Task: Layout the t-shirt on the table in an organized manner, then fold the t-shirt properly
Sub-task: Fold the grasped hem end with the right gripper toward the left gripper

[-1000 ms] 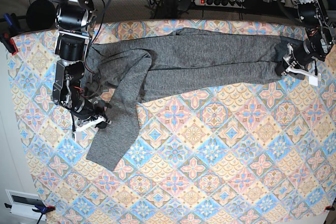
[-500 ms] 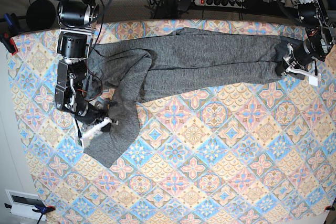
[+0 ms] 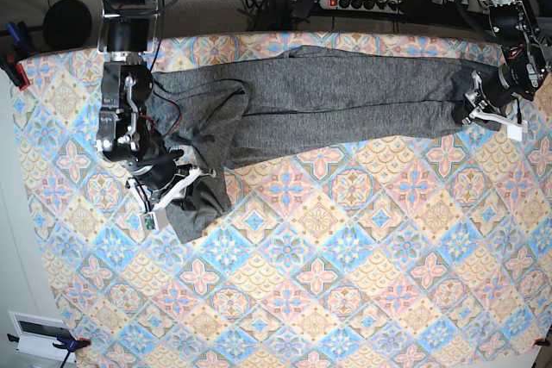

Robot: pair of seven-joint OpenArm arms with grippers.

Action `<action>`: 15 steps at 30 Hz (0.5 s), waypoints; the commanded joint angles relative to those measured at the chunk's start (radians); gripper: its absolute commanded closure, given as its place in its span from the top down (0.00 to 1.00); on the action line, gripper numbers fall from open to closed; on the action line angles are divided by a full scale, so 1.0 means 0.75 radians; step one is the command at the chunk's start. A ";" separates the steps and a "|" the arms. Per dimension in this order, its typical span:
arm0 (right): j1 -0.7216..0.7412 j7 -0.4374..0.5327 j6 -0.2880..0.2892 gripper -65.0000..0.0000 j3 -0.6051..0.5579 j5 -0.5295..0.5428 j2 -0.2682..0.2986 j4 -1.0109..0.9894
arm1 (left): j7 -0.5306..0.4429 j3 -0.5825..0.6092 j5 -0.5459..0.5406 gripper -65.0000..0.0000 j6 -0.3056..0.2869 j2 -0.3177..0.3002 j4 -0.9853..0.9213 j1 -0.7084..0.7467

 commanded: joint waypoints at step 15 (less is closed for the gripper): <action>-0.370 -0.053 0.007 0.00 -0.194 0.012 0.006 0.474 | -0.009 -0.013 -0.018 0.00 -0.007 -0.030 0.019 -0.011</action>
